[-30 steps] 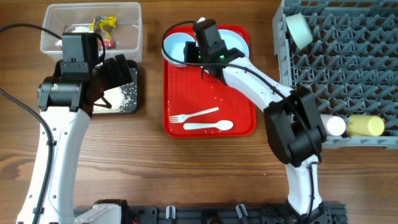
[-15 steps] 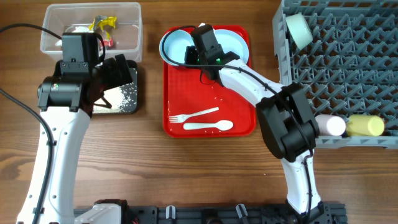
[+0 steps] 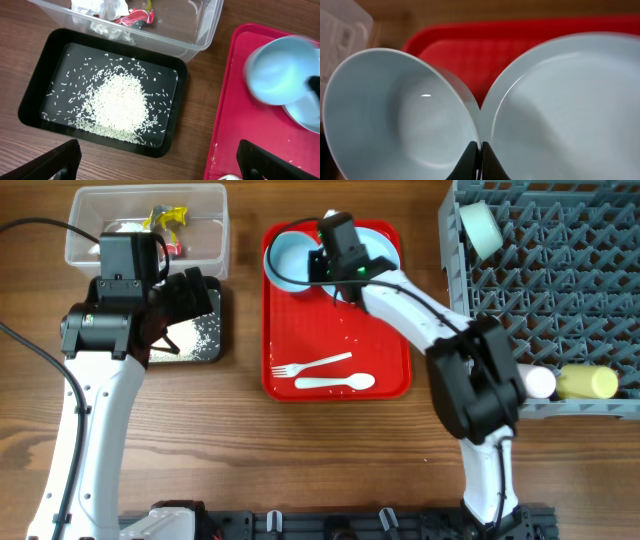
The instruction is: Sort waste into correct bins and load items into the dishwasher rack
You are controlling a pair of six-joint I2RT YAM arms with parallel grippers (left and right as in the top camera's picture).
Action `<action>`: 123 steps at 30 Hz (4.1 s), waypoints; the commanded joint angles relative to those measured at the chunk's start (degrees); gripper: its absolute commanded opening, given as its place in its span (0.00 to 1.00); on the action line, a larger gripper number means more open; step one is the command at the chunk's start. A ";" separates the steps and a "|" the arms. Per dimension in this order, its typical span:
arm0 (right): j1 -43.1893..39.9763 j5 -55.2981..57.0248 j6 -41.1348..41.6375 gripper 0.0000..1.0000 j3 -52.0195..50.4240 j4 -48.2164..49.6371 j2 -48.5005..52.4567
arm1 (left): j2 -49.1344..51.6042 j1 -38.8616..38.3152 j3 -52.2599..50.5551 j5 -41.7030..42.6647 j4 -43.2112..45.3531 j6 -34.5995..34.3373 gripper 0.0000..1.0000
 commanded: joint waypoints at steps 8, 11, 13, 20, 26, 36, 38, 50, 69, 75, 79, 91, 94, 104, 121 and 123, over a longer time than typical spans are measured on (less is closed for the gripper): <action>-2.38 39.91 -14.12 0.04 0.28 -22.58 -28.70 | 0.07 0.28 0.15 -0.11 0.13 -0.70 1.00; -3.63 51.34 -9.09 0.04 0.28 -37.99 -30.95 | 0.07 0.28 0.15 -0.11 0.15 -0.70 1.00; -5.51 52.70 -7.74 0.04 0.11 -43.91 -30.58 | 0.07 0.28 0.15 -0.11 0.13 -0.70 1.00; -15.65 59.25 -8.98 0.04 -0.52 -50.18 -30.05 | 0.07 0.28 0.15 -0.11 0.15 -0.72 1.00; -22.91 60.39 -20.65 0.04 -0.52 -40.57 -27.08 | 0.07 0.28 0.15 -0.11 0.13 -0.70 1.00; -20.92 64.98 -29.40 0.04 -0.59 -34.86 -17.51 | 0.07 0.28 0.15 -0.11 0.15 -0.70 1.00; -20.55 64.96 -29.40 0.04 -0.59 -35.06 -15.98 | 0.07 0.28 0.15 -0.11 0.13 -0.70 1.00; -20.33 58.23 -22.93 0.04 -0.63 -40.04 -13.38 | 0.07 0.28 0.15 -0.11 0.15 -0.70 1.00; -17.49 66.49 -28.79 0.04 -1.33 -33.64 -11.13 | 0.07 0.28 0.15 -0.11 0.15 -0.70 1.00; -15.52 74.64 -28.96 0.04 -9.84 -29.83 -8.48 | 0.07 0.28 0.15 -0.11 0.13 -0.70 1.00; -15.85 78.18 -29.31 0.04 -10.38 -26.84 -8.50 | 0.07 0.28 0.15 -0.11 0.15 -0.70 1.00; -13.68 82.31 -41.16 0.04 -10.40 -16.09 -8.50 | 0.07 0.28 0.15 -0.11 0.13 -0.70 1.00; -11.10 82.29 -40.46 0.04 -10.40 -18.29 -8.50 | 0.07 0.28 0.15 -0.11 0.15 -0.72 1.00; -7.06 75.65 -35.54 0.33 -10.40 -24.90 -8.50 | 0.07 0.28 0.15 -0.11 0.13 -0.70 1.00; -7.65 60.30 -29.33 0.80 -5.57 -23.67 -14.62 | 0.07 0.28 0.15 -0.11 0.15 -0.70 1.00; -7.63 55.54 -29.27 0.82 -3.65 -22.43 -17.97 | 0.07 0.28 0.15 -0.11 0.15 -0.70 1.00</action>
